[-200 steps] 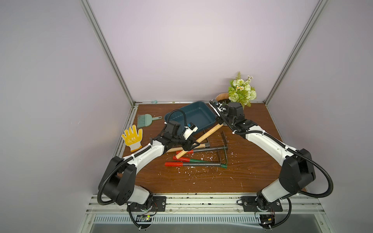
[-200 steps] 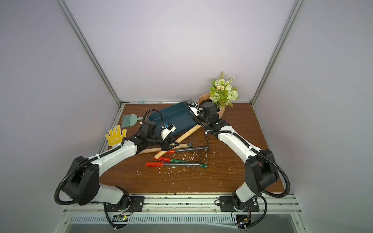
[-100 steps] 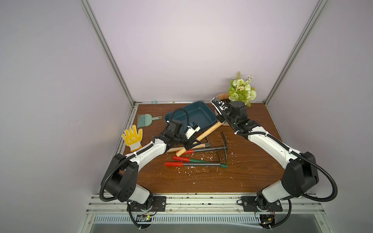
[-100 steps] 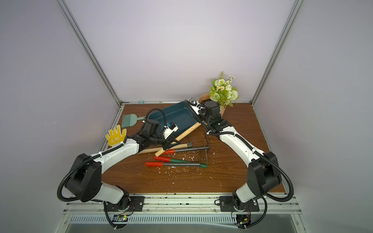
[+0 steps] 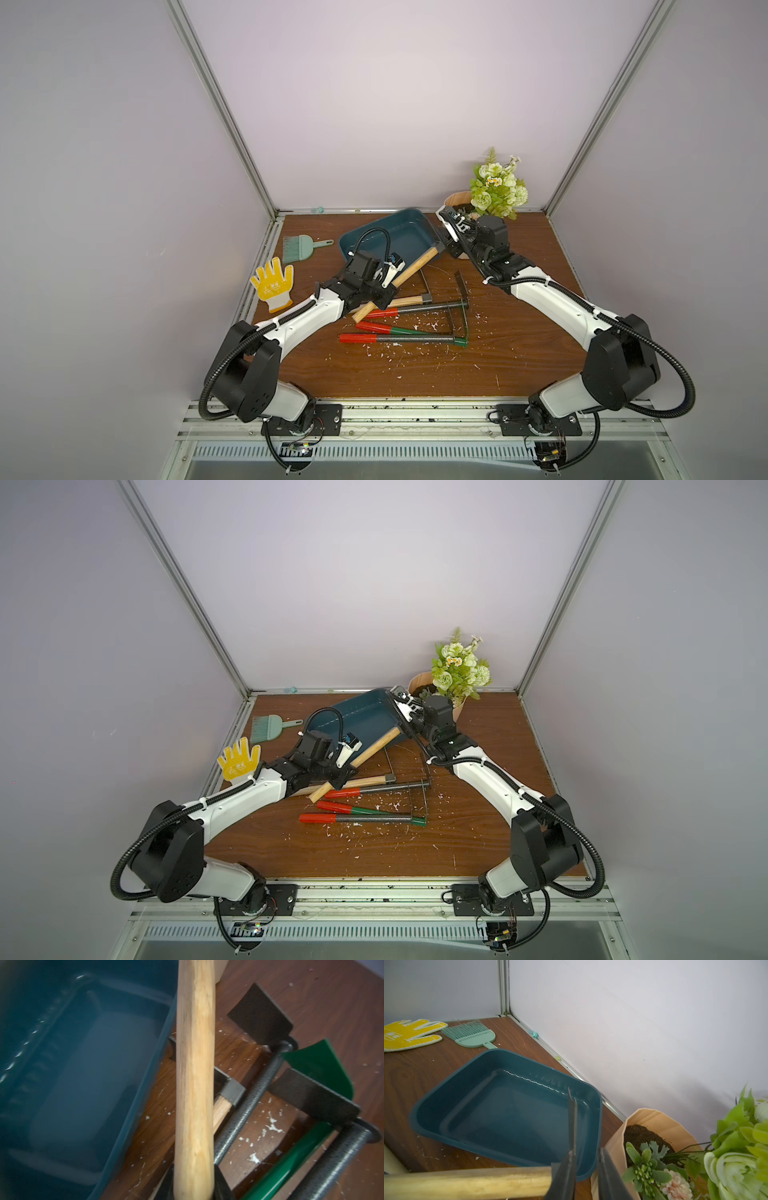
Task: Put the small hoe into the storage box
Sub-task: Pick up the hoe from the center of the board.
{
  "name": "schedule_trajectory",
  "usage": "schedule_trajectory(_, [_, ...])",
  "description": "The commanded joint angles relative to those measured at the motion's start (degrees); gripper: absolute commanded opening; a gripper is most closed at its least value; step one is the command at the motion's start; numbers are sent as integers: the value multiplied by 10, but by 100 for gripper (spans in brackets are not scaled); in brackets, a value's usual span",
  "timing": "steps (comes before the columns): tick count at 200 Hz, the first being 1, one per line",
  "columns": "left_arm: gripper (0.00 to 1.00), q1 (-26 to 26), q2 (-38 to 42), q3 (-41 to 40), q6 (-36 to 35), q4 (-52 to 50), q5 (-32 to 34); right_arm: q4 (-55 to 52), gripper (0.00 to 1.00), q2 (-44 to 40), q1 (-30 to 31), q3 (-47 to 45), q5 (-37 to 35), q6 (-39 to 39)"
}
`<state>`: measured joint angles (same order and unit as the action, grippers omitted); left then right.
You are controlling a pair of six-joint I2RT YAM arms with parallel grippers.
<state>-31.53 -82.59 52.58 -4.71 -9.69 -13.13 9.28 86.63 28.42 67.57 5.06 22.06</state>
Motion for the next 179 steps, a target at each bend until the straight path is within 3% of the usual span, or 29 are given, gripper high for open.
schedule_trajectory(1, [0,-26,37,12,-8,32,148,35,25,-23,1,2,10,-22])
schedule_trajectory(32, [0,-68,55,14,-37,9,303,-19,28,-6,-1,64,-5,-34])
schedule_trajectory(85, [0,-133,44,28,-98,-50,547,-274,36,103,-2,318,94,-24])
schedule_trajectory(116, [0,-148,27,29,-116,-59,606,-365,40,163,1,416,124,-7])
schedule_trajectory(158, [0,-175,-1,37,-169,-54,695,-509,41,270,18,571,68,23])
schedule_trajectory(179, [0,-183,-1,36,-191,-49,710,-535,41,301,21,615,51,25])
